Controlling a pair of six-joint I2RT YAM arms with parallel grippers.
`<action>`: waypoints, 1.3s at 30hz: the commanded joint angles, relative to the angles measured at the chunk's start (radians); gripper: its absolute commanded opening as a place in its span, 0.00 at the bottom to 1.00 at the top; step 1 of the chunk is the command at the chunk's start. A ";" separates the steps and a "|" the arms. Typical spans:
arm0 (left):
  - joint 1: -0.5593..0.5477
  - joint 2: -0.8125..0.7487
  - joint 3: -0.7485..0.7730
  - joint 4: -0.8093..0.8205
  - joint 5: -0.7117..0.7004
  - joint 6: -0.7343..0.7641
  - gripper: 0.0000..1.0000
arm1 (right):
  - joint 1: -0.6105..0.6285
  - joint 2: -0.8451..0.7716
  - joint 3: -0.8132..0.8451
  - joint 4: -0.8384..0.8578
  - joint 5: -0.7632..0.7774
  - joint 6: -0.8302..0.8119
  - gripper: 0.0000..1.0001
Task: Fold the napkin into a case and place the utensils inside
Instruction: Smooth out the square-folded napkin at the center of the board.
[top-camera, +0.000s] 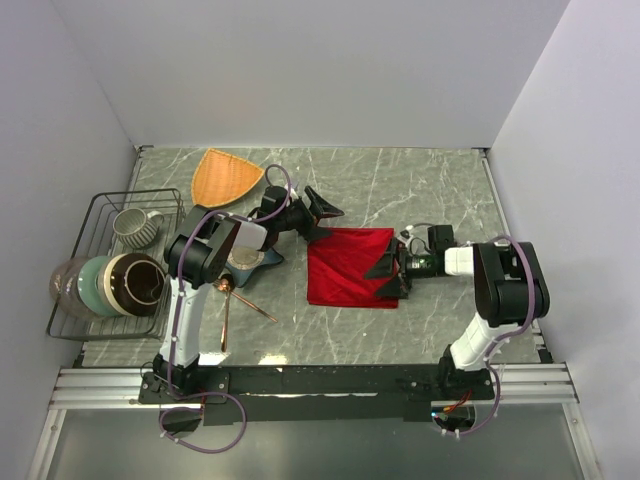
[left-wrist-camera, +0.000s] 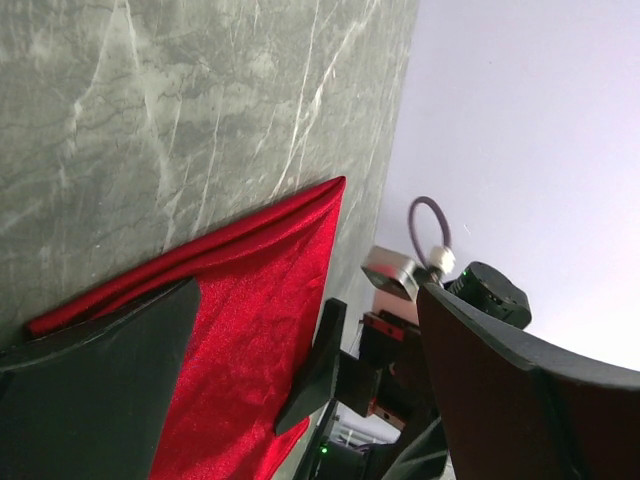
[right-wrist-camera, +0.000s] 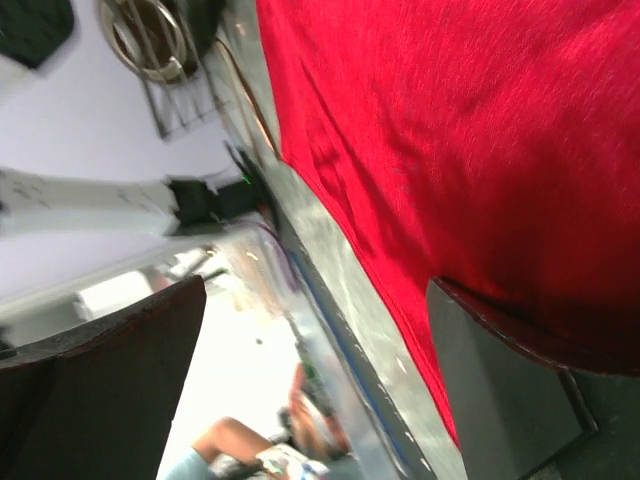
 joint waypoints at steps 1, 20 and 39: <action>-0.002 -0.003 -0.034 -0.073 -0.042 0.038 0.99 | 0.050 -0.118 0.054 -0.244 0.024 -0.264 1.00; -0.013 0.000 -0.045 -0.067 -0.047 0.037 0.99 | 0.124 -0.019 -0.077 -0.020 -0.005 -0.090 1.00; -0.022 -0.090 -0.042 0.107 0.041 0.000 0.99 | 0.076 -0.077 -0.014 -0.253 -0.064 -0.205 1.00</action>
